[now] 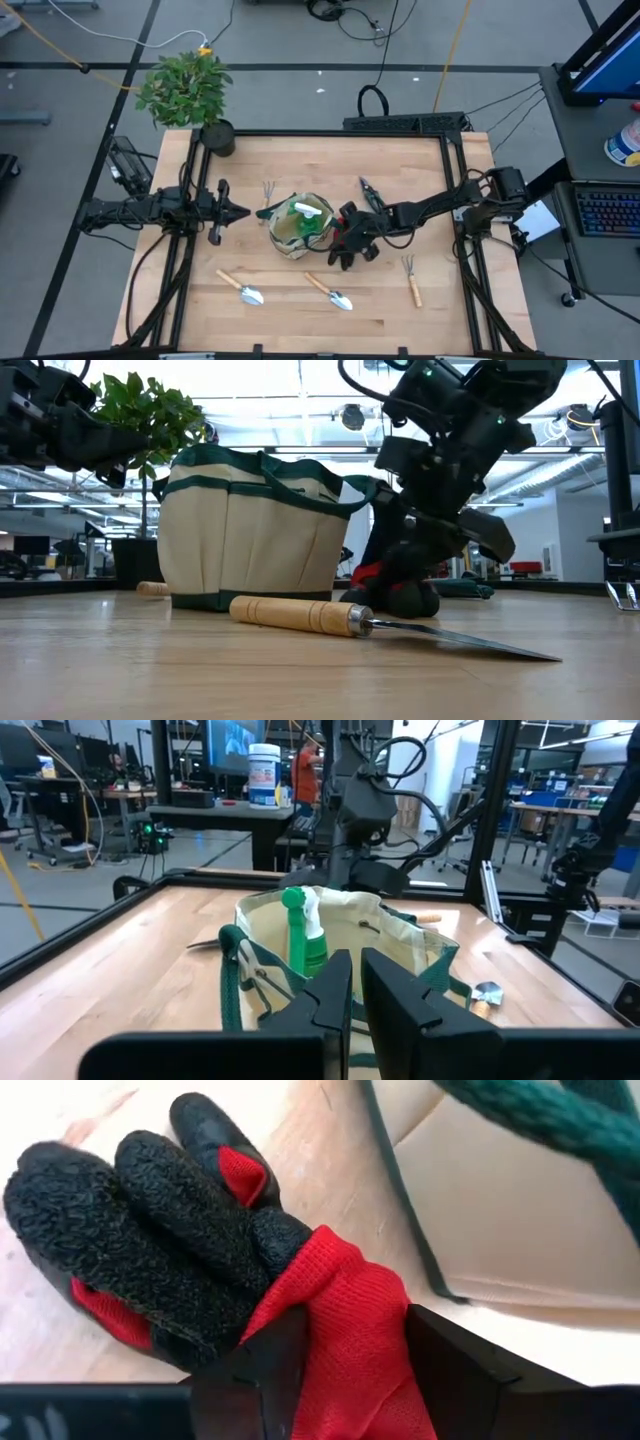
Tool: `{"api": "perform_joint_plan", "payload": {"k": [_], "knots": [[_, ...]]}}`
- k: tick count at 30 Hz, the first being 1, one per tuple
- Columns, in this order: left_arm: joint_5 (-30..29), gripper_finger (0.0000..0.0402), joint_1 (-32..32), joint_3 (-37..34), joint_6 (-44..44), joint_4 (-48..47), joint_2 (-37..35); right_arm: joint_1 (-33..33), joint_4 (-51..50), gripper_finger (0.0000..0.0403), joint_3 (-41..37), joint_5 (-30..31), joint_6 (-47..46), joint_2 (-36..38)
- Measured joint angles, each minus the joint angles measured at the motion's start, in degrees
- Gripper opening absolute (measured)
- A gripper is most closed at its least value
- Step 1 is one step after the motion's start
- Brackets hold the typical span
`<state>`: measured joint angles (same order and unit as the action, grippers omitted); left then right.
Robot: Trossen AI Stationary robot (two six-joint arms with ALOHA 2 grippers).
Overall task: Pick & Place Garden tools in Gardening bag
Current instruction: Put the red gloves into the gardening bag
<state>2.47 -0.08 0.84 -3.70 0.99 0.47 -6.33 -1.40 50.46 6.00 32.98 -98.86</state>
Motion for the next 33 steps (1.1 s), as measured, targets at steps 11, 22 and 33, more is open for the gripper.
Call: {"api": "perform_joint_plan", "payload": {"k": [11, 22, 33], "knots": [[0.5, 0.0033, 0.0, 0.0, 0.3, 0.0, 0.0, -0.3, -9.9, 0.0063, -0.1, 0.0, -11.4, -0.1], [0.5, 0.0033, 0.0, 0.0, 0.4, 0.0, 0.0, -2.4, -18.8, 0.0027, -0.2, 0.1, -18.7, 1.7], [0.7, 0.0033, 0.0, 0.0, -2.7, 8.1, 0.0, -4.2, -28.9, 0.0024, -0.6, -3.5, -31.8, 18.5]]}}
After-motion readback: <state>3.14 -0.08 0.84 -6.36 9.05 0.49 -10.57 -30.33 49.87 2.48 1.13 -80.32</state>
